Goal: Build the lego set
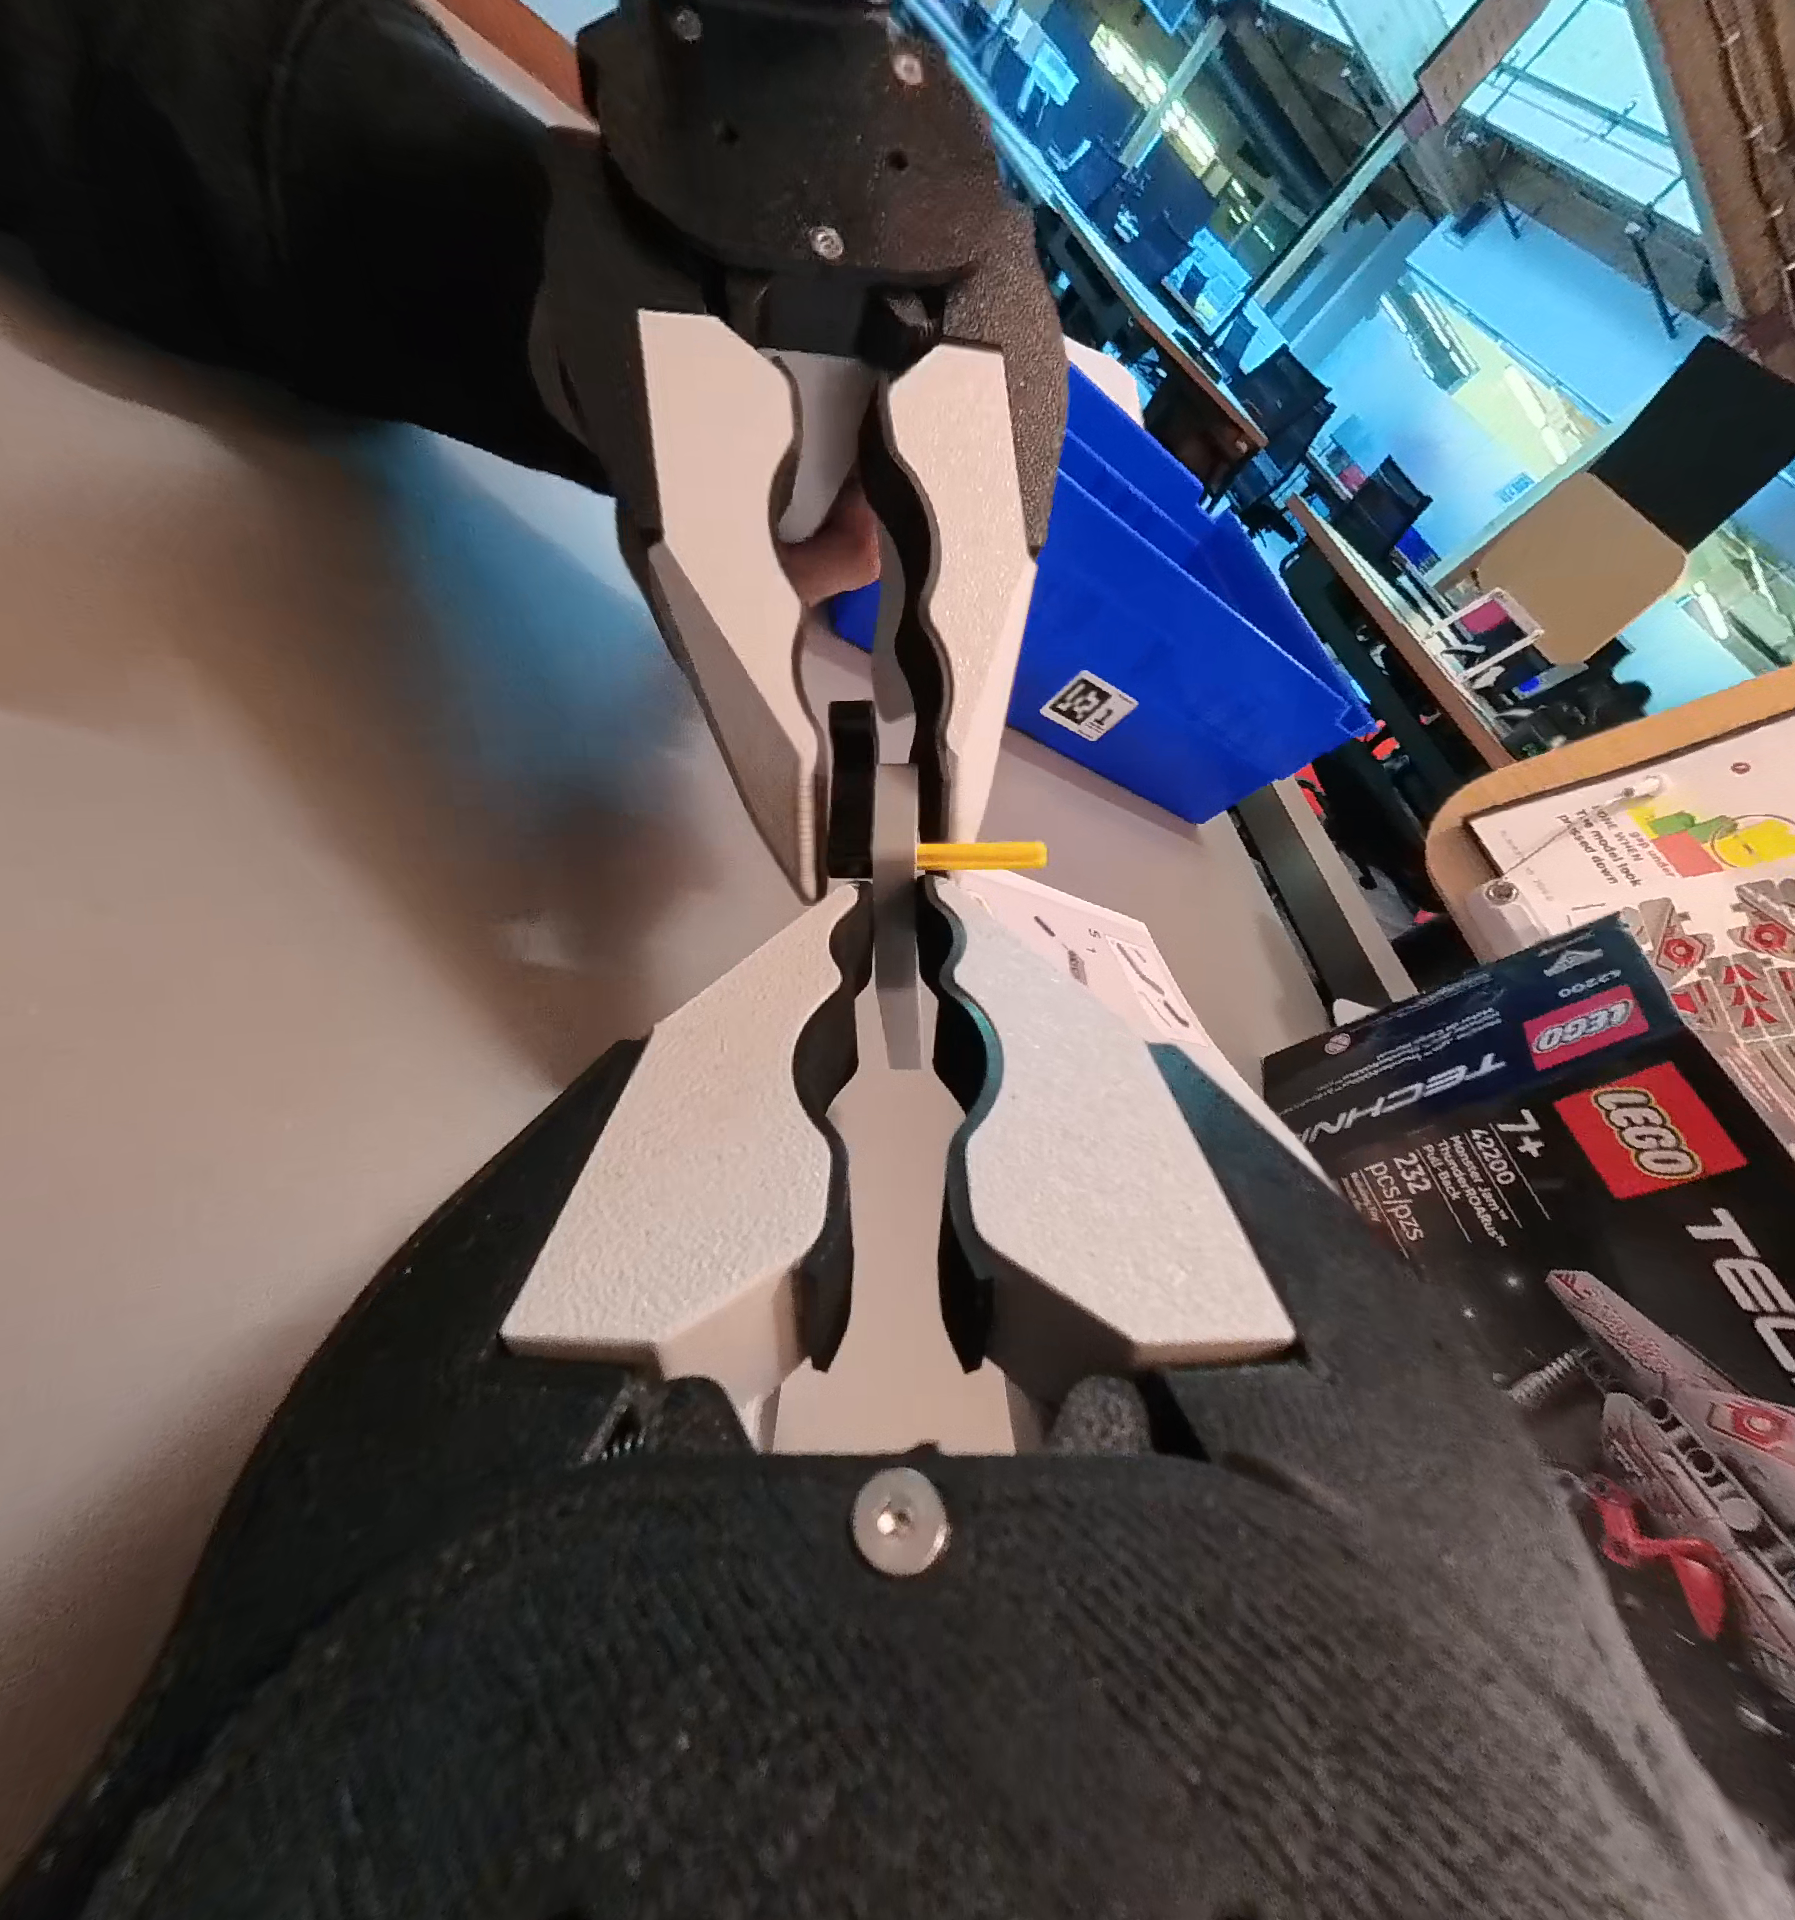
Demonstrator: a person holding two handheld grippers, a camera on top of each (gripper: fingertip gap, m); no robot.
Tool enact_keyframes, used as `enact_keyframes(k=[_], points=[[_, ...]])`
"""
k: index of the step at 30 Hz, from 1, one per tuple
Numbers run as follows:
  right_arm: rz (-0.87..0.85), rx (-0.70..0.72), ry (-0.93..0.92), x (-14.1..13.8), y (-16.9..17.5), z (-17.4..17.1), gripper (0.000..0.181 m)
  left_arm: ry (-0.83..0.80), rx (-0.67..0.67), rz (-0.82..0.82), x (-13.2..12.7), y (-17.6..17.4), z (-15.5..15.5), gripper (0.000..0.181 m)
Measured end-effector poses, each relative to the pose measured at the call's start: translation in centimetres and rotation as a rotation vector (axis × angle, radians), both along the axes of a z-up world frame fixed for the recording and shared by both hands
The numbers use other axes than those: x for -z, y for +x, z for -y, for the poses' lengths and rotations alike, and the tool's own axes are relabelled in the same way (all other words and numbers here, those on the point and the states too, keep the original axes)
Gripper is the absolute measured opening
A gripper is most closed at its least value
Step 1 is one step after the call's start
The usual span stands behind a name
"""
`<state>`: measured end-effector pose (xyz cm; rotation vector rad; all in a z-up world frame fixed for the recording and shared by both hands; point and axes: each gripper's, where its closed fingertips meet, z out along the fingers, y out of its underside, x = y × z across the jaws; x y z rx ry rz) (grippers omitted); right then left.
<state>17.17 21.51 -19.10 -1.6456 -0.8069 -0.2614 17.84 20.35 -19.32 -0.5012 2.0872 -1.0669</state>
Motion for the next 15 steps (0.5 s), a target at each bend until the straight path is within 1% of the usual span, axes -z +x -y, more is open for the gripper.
enact_keyframes(k=[1, 7, 11, 15], points=[[0.005, 0.009, 0.004, -0.10, 0.05, -0.07, 0.006, -0.004, -0.002, 0.000, -0.07, 0.00, -0.05, 0.019], [-0.050, -0.009, -0.019, 0.10, 0.03, 0.05, 0.006, -0.003, 0.005, 0.010, 0.05, 0.06, 0.05, 0.019], [-0.188, -0.025, -0.074, 0.10, 0.16, 0.19, 0.006, -0.009, 0.020, 0.021, 0.39, 0.07, 0.34, 0.021], [-0.331, -0.058, -0.121, -0.08, -0.08, 0.39, 0.006, -0.062, 0.034, 0.013, 0.02, -0.02, 0.61, 0.024]])
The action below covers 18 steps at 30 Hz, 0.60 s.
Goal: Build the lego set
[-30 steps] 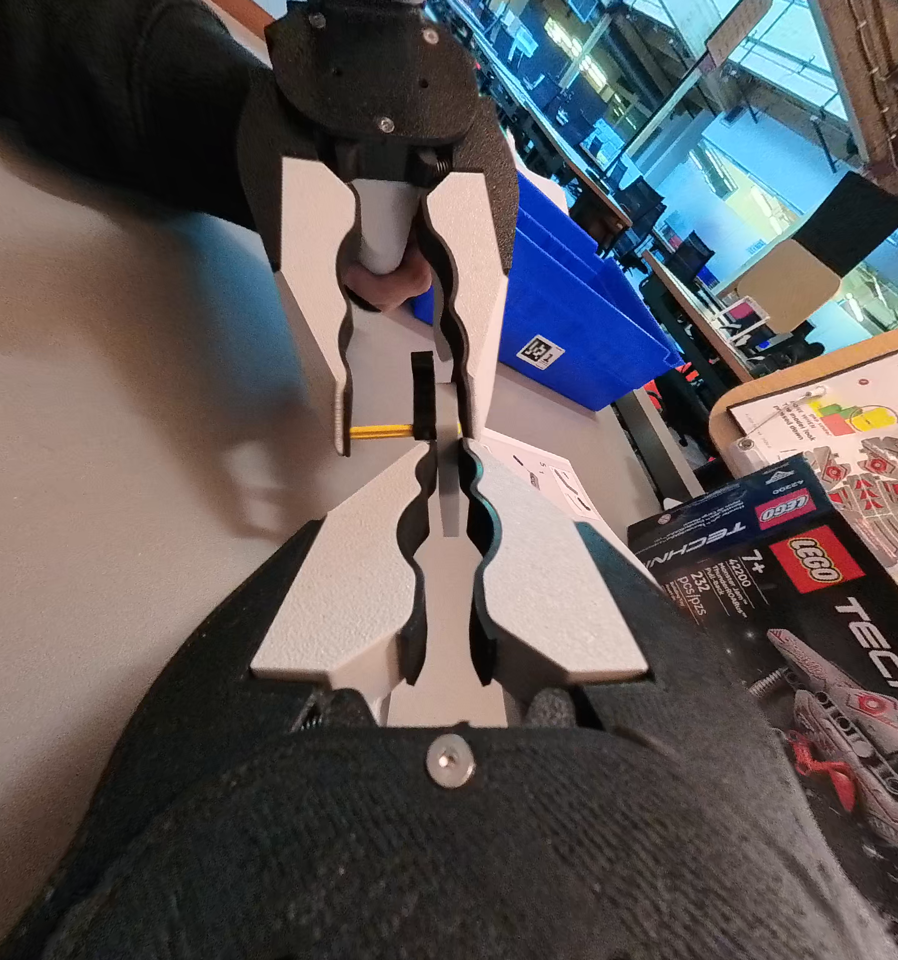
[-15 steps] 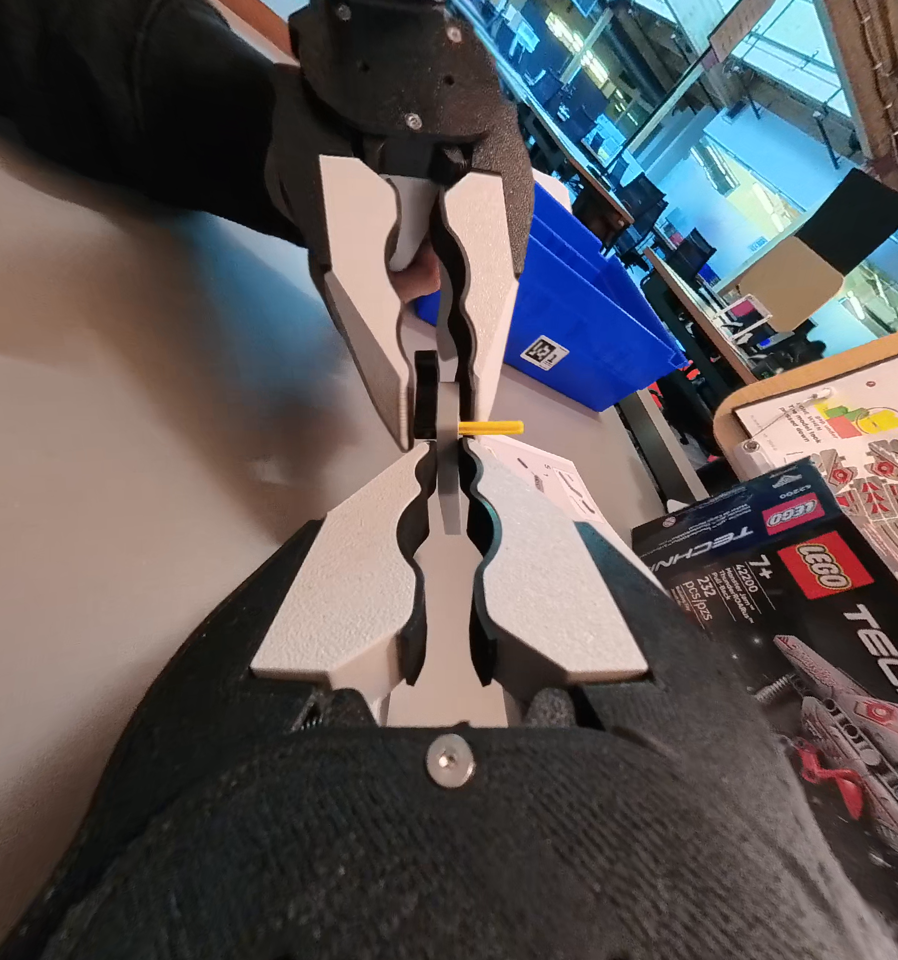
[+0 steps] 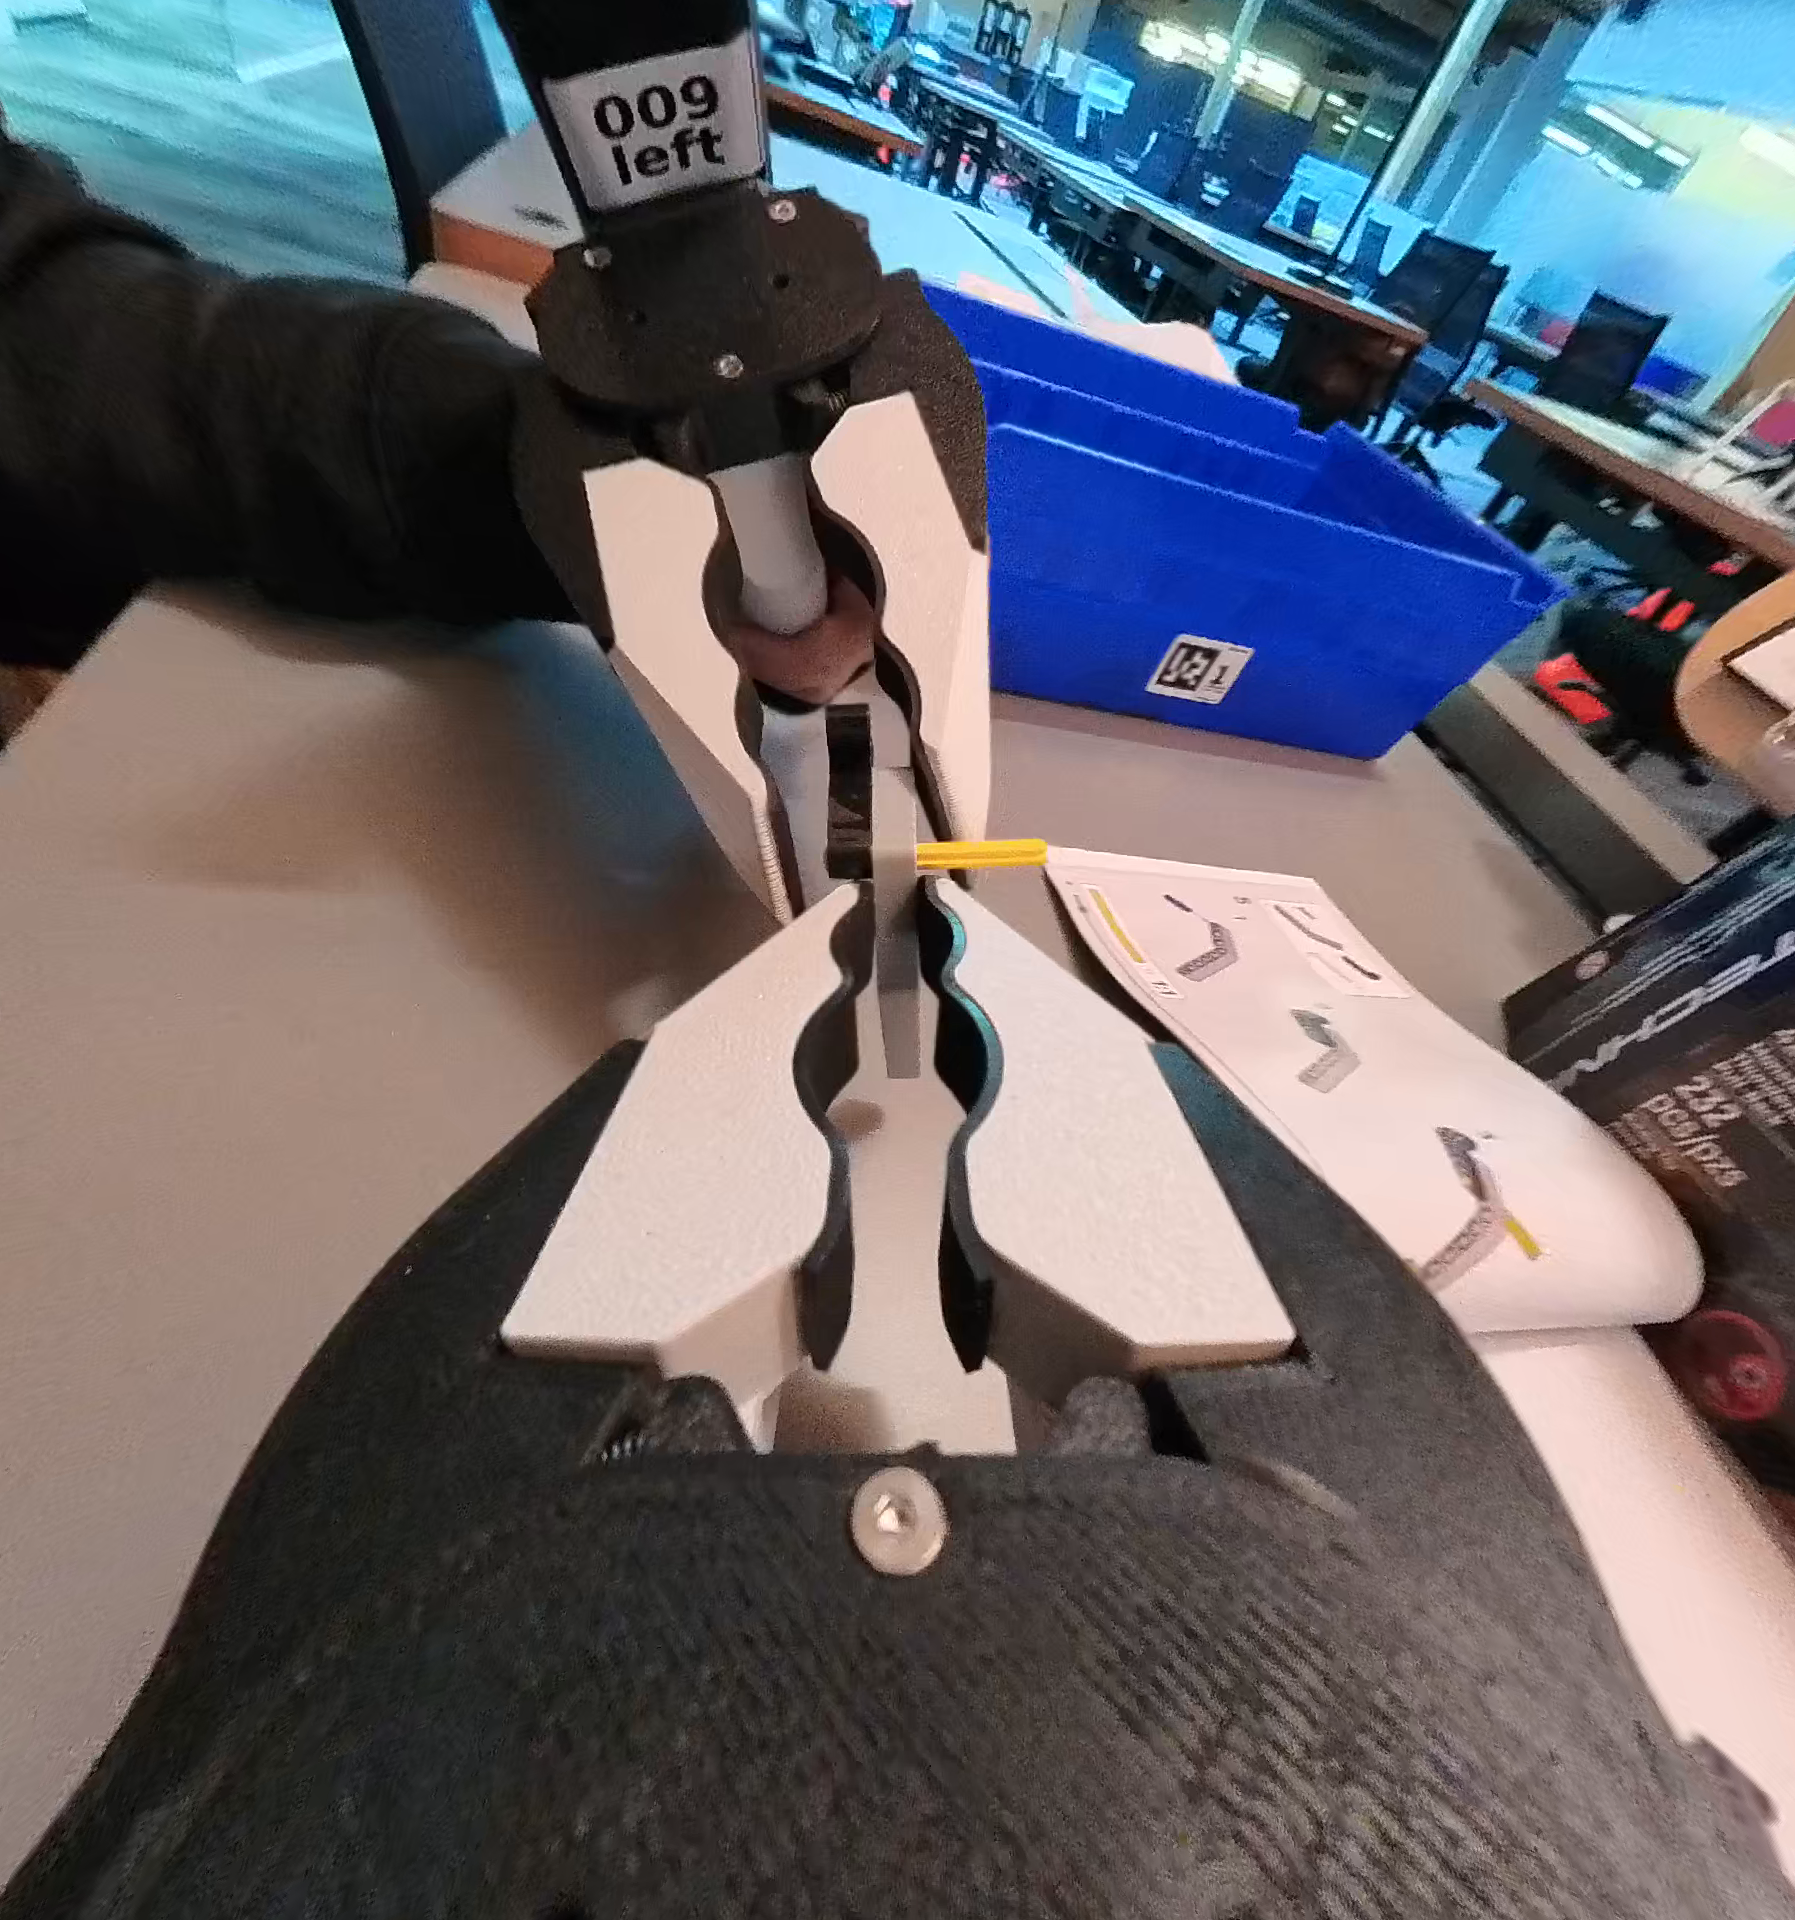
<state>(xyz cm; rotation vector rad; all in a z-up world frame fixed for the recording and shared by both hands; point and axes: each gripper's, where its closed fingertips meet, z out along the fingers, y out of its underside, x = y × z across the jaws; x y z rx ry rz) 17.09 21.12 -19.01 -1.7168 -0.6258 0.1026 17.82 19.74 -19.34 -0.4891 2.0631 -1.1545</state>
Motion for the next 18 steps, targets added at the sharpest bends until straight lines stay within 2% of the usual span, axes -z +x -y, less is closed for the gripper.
enact_keyframes(k=[10, 14, 18], points=[[-0.299, -0.044, -0.067, -1.0, -0.1, 0.1, 0.006, -0.215, 0.030, -0.075, -1.2, -0.2, 0.2, 0.028], [-0.347, -0.055, -0.045, -1.6, -0.1, 0.2, 0.006, -0.321, 0.050, -0.111, -1.9, -0.3, 0.5, 0.027], [-0.335, -0.053, -0.039, -1.6, -0.2, 0.1, 0.006, -0.346, 0.038, -0.119, -2.0, -0.2, 0.2, 0.021]])
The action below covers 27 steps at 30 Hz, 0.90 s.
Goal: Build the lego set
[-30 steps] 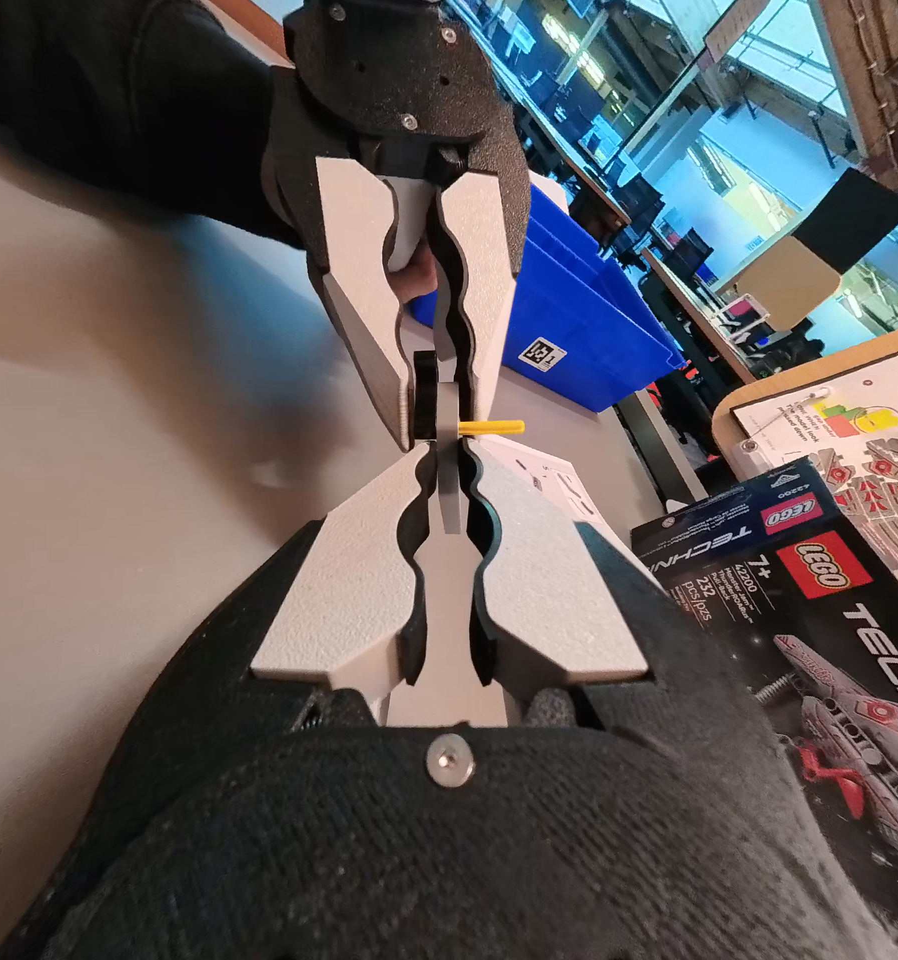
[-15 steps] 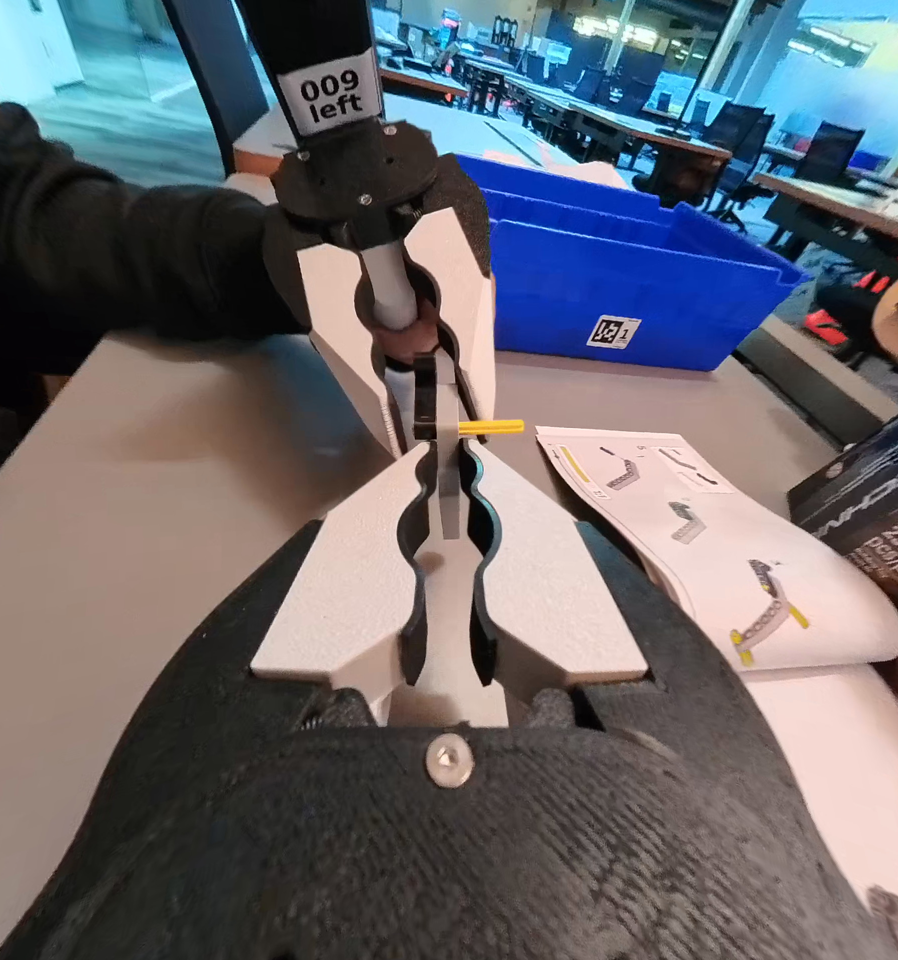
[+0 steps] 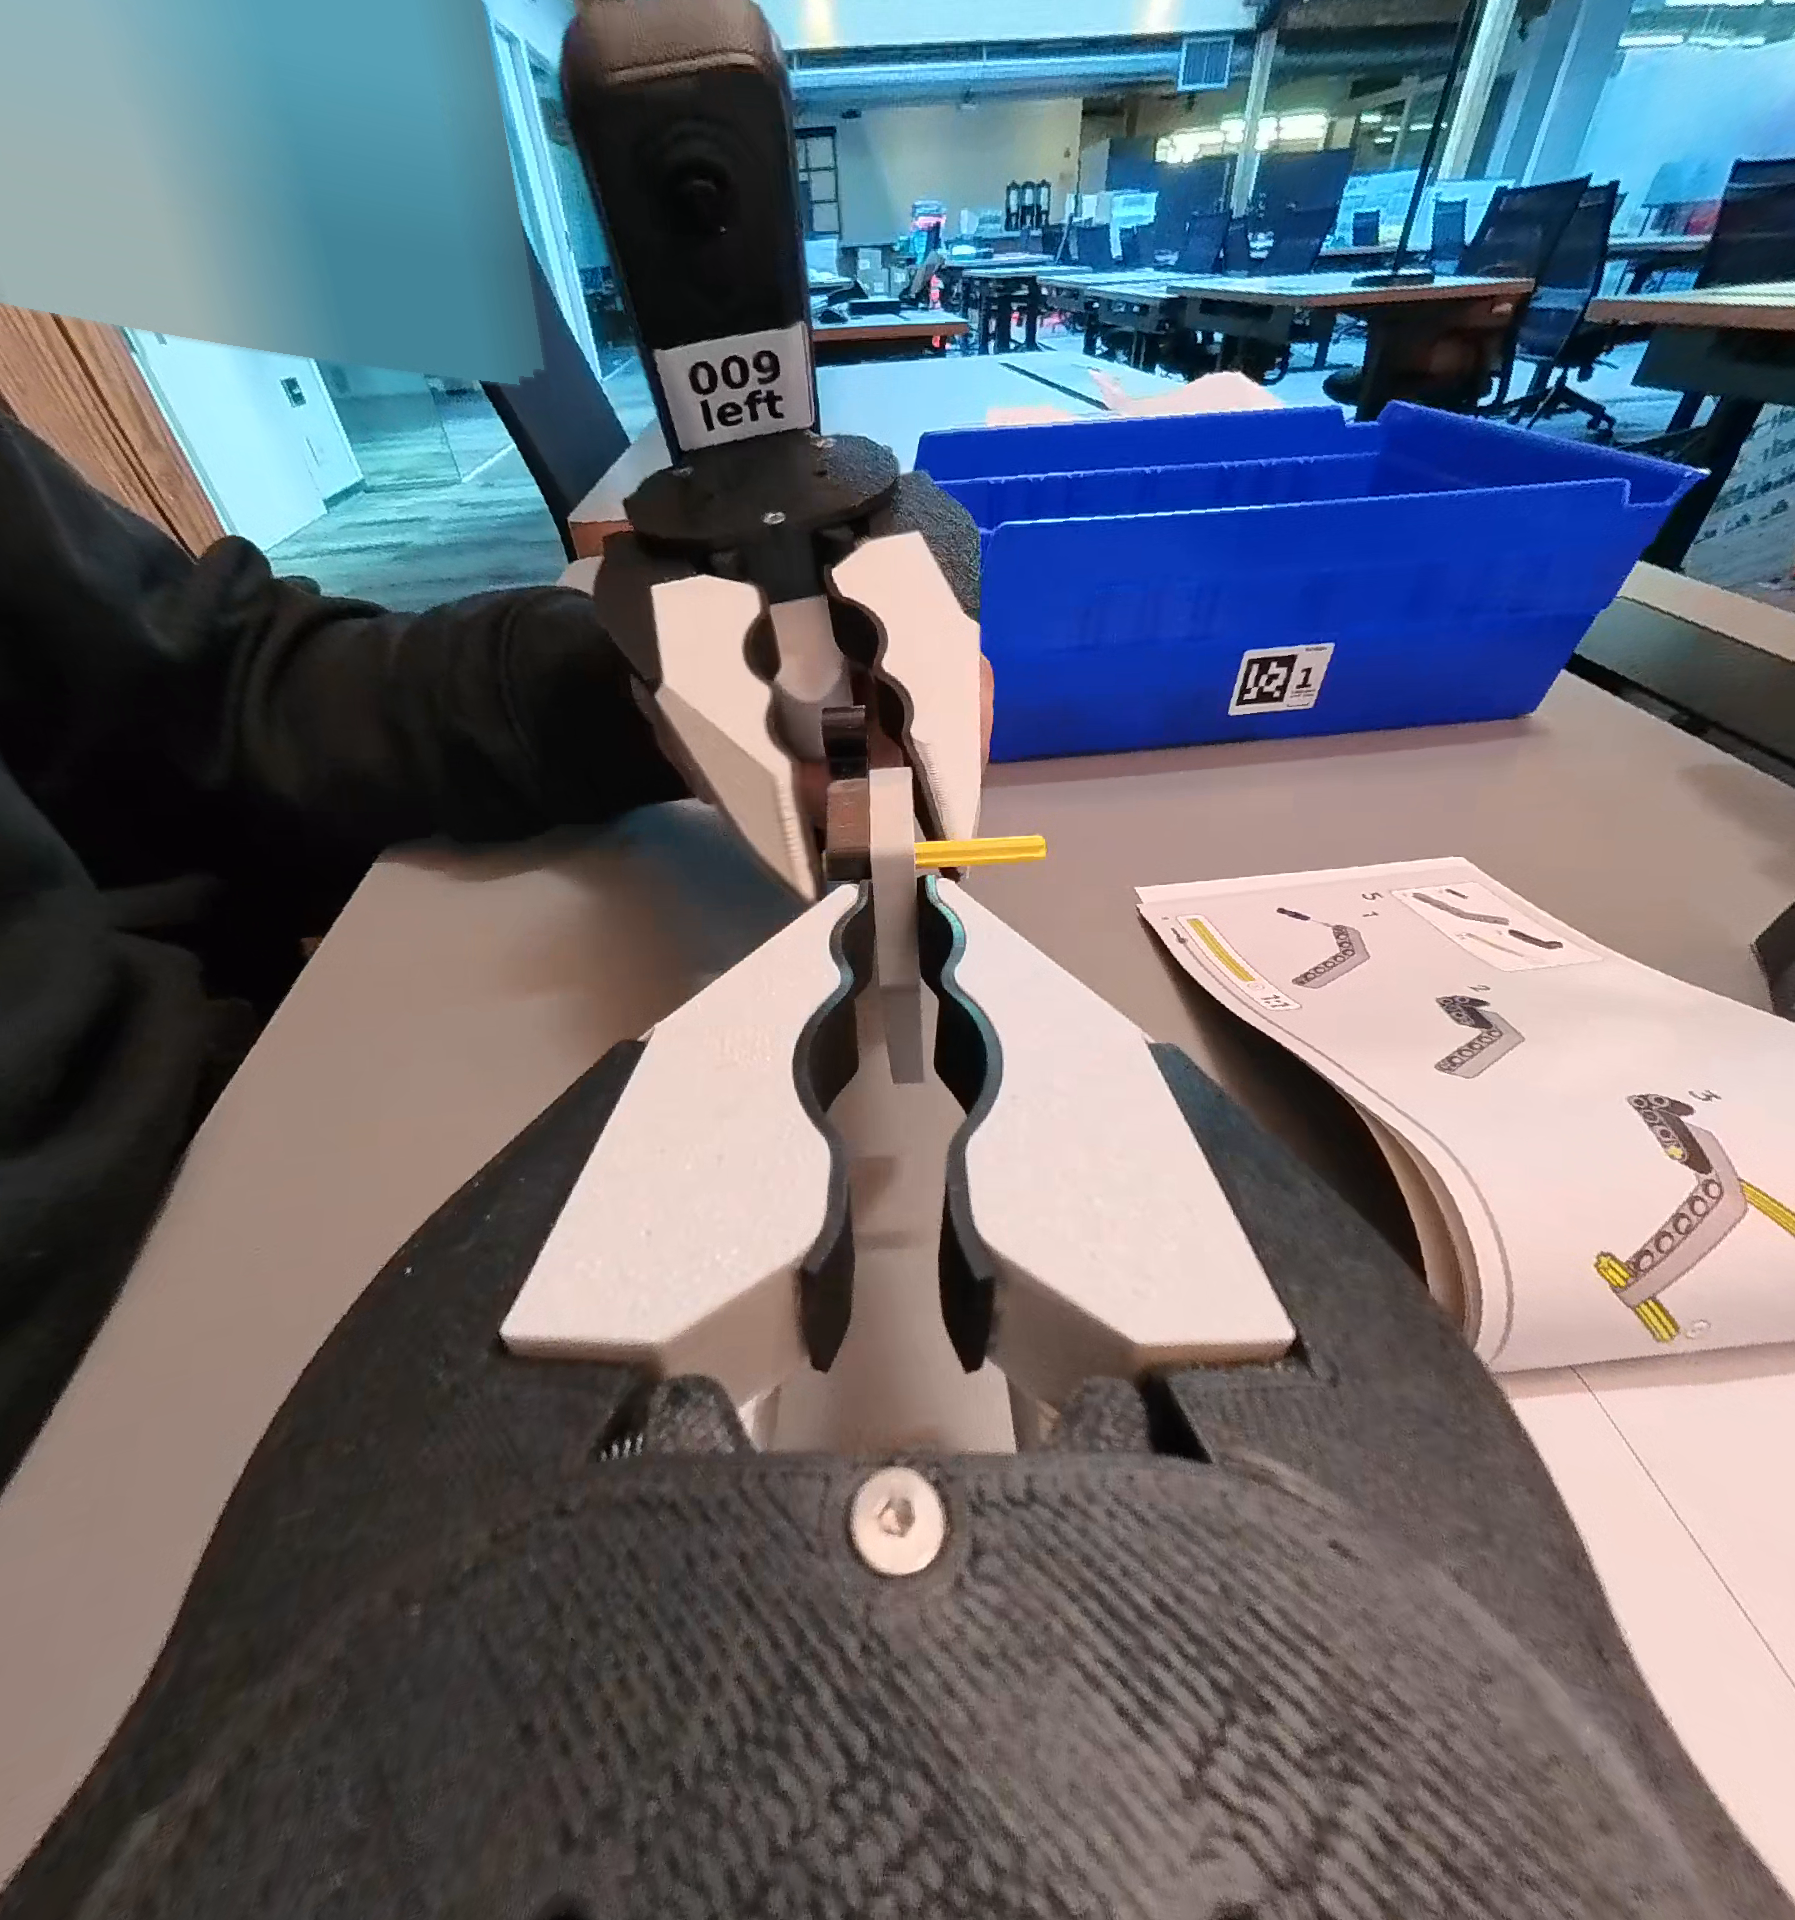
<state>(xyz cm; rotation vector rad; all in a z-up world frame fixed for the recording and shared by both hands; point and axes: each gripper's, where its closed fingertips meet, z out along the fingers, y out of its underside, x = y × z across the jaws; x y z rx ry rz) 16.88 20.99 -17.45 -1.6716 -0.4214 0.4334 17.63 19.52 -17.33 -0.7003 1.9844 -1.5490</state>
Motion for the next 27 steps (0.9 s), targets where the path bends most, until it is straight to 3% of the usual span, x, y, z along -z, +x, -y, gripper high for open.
enact_keyframes(k=[12, 27], points=[[-0.003, 0.019, -0.006, 0.08, 0.20, -0.23, 0.006, -0.051, -0.014, 0.007, -0.59, 0.15, -0.34, 0.019], [0.037, 0.022, -0.001, 0.26, 0.05, -0.28, 0.007, 0.052, -0.024, 0.030, -0.37, 0.02, -0.42, 0.017]])
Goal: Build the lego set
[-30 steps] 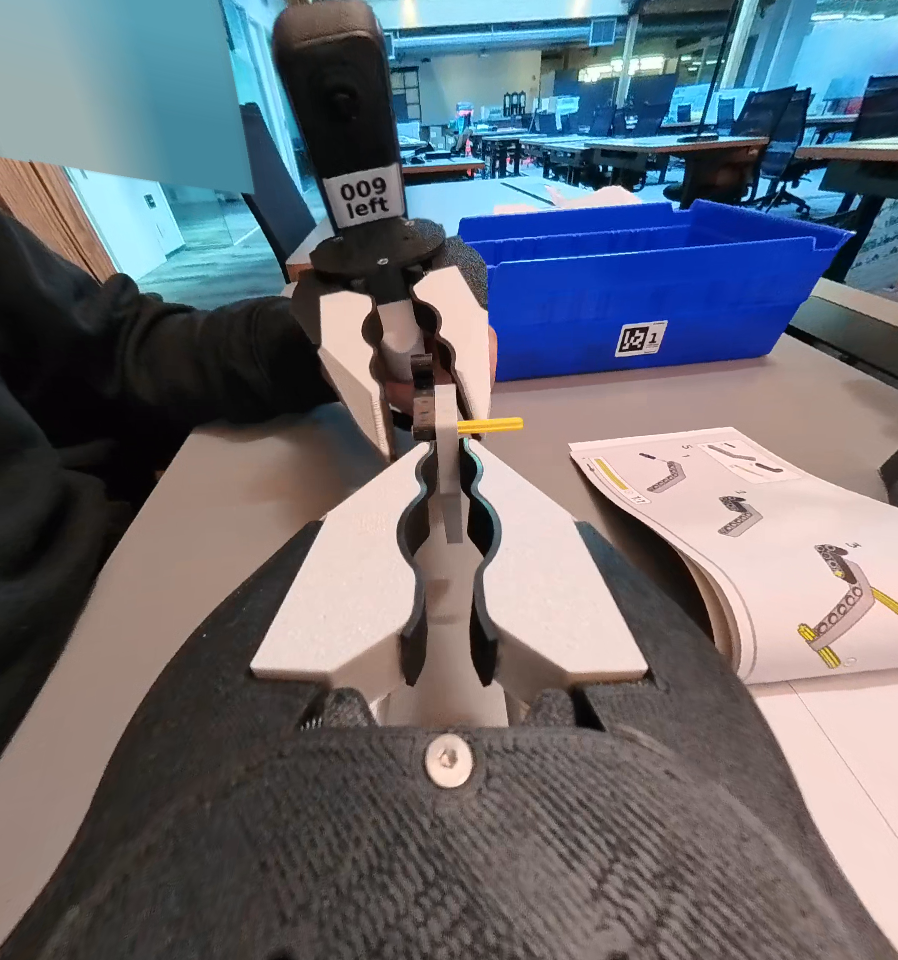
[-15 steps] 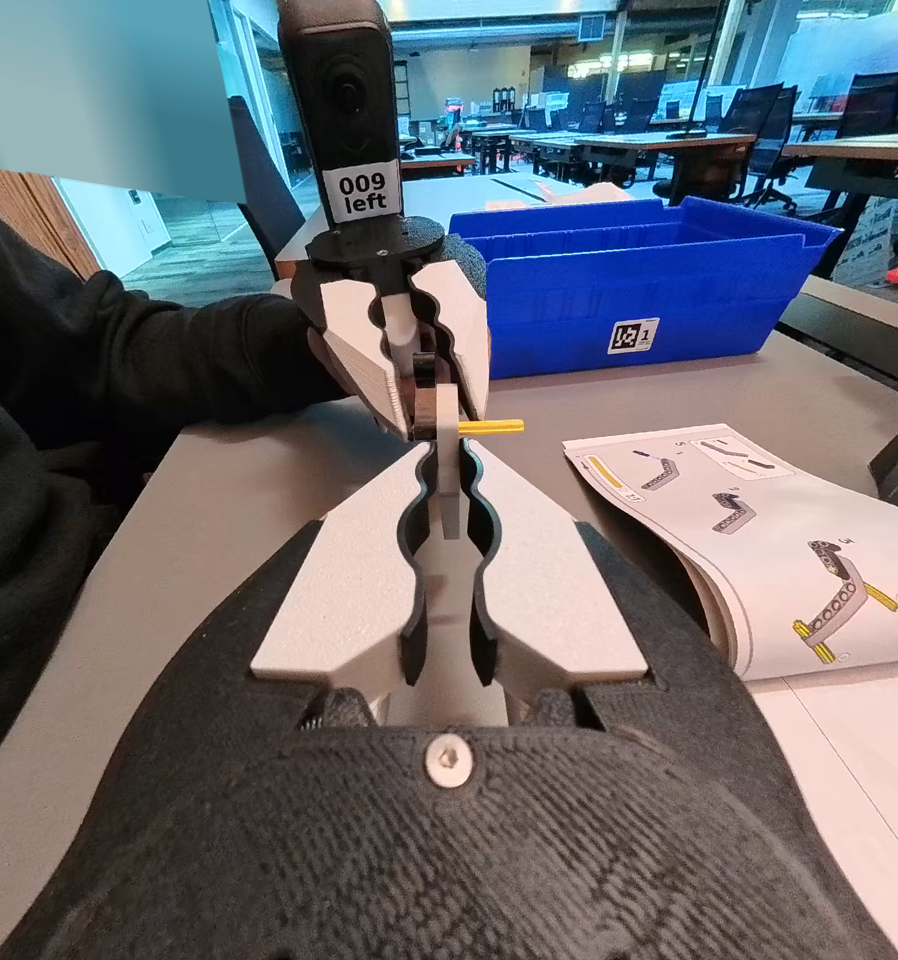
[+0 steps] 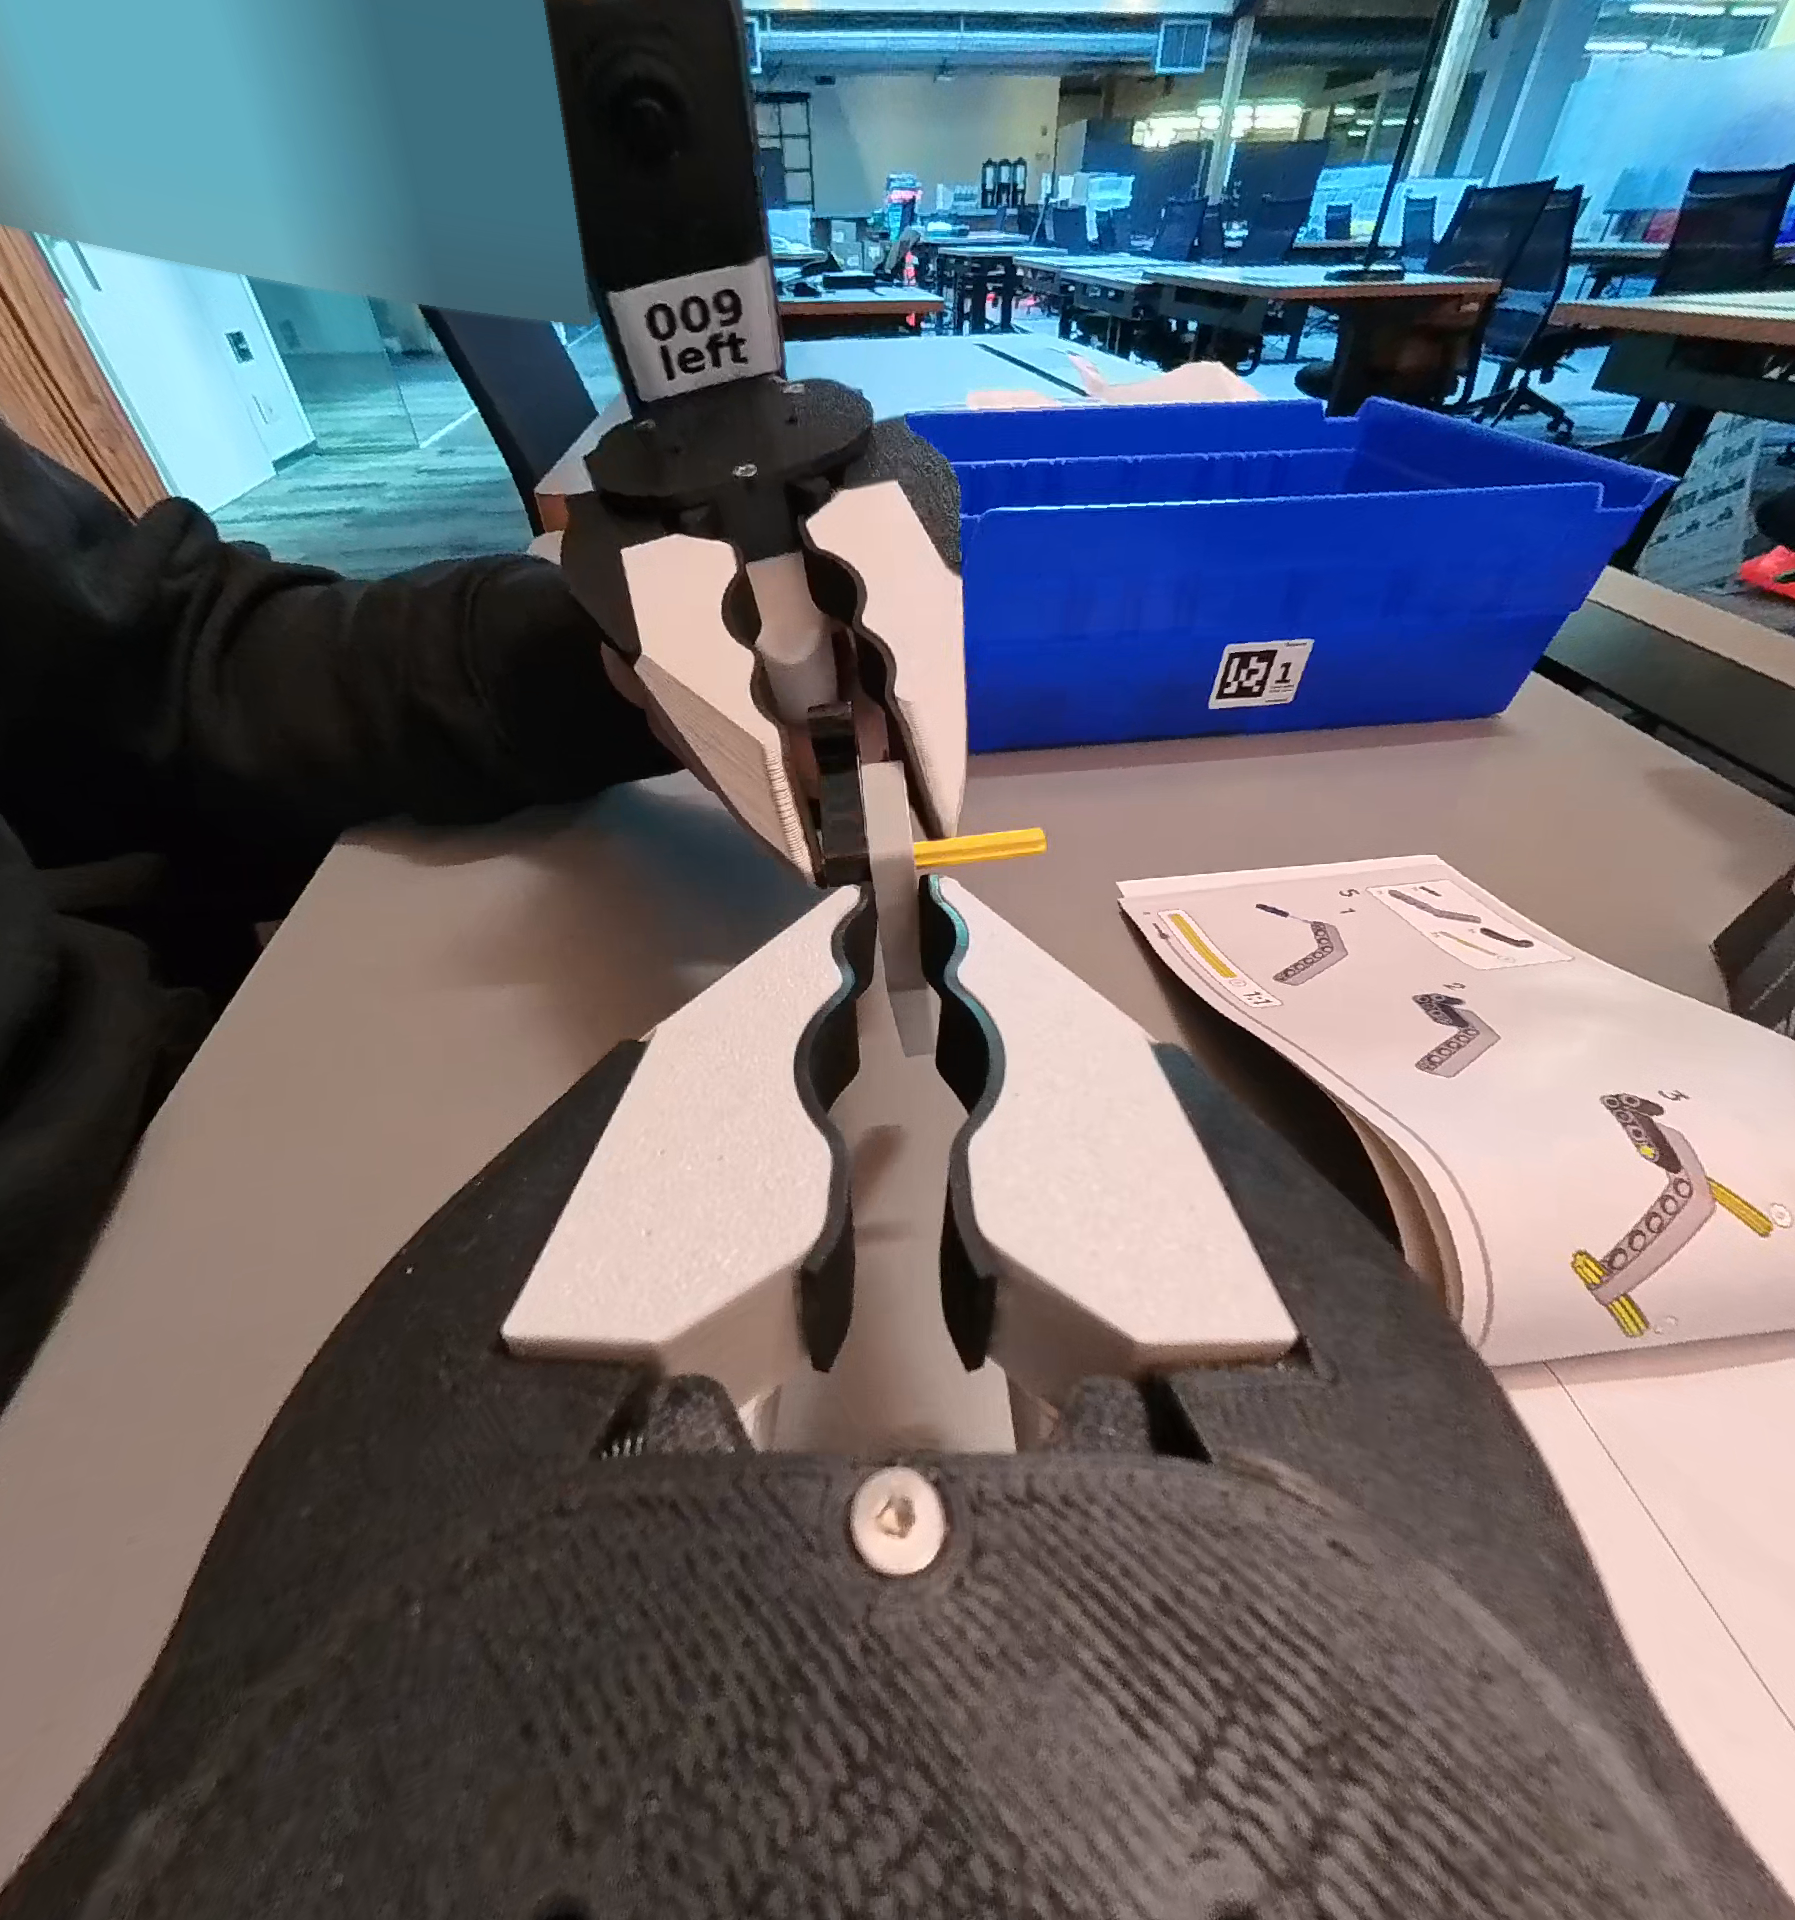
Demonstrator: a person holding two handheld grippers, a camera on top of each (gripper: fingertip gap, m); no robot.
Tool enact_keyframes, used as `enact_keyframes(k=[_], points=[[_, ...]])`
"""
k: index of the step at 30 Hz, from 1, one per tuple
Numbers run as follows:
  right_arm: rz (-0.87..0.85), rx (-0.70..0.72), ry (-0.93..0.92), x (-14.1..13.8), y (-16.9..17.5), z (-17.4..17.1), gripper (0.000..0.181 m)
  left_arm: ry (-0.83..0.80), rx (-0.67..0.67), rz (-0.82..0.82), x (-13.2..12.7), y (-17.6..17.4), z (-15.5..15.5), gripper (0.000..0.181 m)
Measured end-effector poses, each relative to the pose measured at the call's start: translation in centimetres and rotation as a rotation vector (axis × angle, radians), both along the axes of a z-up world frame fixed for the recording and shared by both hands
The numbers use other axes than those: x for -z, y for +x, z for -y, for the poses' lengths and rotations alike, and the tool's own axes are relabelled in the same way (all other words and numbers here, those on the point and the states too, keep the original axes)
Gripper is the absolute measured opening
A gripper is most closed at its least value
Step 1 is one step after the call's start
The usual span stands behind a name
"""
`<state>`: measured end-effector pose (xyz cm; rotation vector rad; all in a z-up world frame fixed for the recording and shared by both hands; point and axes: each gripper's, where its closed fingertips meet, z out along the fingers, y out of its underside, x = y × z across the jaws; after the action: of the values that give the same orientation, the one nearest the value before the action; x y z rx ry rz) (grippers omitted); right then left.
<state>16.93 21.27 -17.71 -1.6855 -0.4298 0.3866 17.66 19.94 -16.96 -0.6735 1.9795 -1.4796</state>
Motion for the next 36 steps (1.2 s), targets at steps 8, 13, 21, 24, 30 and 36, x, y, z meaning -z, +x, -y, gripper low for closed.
enact_keyframes(k=[8, 13, 21, 24, 30, 36], points=[[0.002, 0.006, 0.005, -0.1, 0.1, 0.0, 0.007, 0.000, -0.011, -0.005, -0.1, 0.1, 0.0, 0.016], [-0.018, 0.013, 0.017, -0.4, 0.2, 0.0, 0.007, -0.005, -0.026, 0.024, -0.5, 0.2, 0.0, 0.016], [-0.273, -0.019, 0.002, -1.7, 0.2, -0.2, 0.006, -0.114, -0.013, 0.044, -1.3, 0.3, 0.2, 0.031], [-0.319, -0.029, 0.008, -2.0, 0.2, -0.1, 0.006, -0.162, -0.005, 0.031, -1.7, 0.3, 0.2, 0.030], [-0.313, -0.031, -0.003, -1.8, 0.2, -0.1, 0.006, -0.165, -0.009, 0.016, -1.4, 0.4, 0.1, 0.025], [-0.413, -0.029, -0.066, -1.4, 0.8, -0.1, 0.006, 0.212, -0.088, 0.209, -0.1, 0.5, -1.3, 0.034]])
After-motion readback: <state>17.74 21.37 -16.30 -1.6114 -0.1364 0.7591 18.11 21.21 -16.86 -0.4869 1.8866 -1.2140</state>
